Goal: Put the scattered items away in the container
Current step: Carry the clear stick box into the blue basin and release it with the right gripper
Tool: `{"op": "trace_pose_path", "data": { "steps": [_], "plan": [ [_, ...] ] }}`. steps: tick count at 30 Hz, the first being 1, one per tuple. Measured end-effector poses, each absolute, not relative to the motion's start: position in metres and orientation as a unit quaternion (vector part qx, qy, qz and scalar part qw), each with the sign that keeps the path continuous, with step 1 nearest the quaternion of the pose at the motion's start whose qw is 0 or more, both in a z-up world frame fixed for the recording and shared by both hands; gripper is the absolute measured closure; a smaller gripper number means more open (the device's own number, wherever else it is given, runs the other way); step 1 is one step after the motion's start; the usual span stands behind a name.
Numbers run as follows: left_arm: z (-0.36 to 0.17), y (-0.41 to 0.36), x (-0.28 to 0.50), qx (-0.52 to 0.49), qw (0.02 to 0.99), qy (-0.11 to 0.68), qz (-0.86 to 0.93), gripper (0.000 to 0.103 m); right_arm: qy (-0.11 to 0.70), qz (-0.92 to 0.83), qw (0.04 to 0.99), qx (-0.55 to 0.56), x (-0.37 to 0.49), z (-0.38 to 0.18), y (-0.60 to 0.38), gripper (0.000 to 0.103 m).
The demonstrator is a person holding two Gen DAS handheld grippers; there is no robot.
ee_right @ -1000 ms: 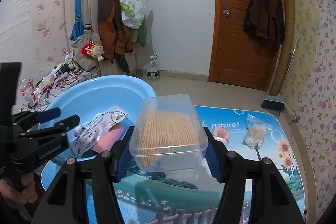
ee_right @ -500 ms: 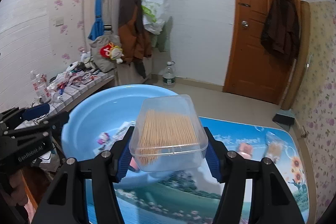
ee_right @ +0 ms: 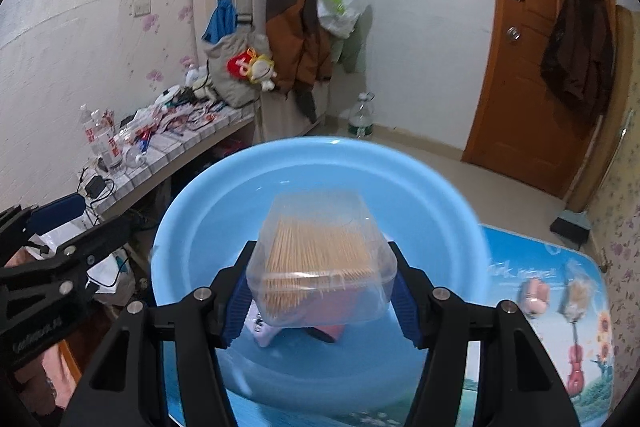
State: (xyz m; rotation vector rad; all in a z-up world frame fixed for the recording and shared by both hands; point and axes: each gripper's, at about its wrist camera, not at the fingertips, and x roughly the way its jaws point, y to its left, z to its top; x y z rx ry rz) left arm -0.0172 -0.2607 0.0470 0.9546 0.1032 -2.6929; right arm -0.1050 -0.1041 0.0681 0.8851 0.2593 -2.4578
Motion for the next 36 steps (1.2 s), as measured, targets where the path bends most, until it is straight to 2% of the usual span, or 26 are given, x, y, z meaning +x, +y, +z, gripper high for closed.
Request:
{"op": "trace_pose_path", "data": {
  "steps": [6,29,31,33,36],
  "plan": [
    [0.039,-0.260,-0.017,0.338,0.135,0.039,-0.931,0.041,0.107,-0.887,0.257,0.368,-0.119,0.048,-0.124,0.042],
    [0.037,-0.251,-0.017,0.342,0.130,0.040,-0.930,0.041,0.119,-0.886,0.245,0.376,-0.120,0.035,-0.127,0.041],
    [0.037,-0.252,-0.017,0.341,0.131,0.041,-0.930,0.041,0.120,-0.886,0.241,0.378,-0.119,0.037,-0.124,0.038],
    [0.038,-0.252,-0.016,0.341,0.133,0.040,-0.930,0.041,0.127,-0.890,0.229,0.373,-0.119,0.038,-0.122,0.026],
    [0.038,-0.252,-0.016,0.341,0.134,0.040,-0.930,0.041,0.120,-0.892,0.229,0.371,-0.119,0.040,-0.116,0.020]
  ]
}}
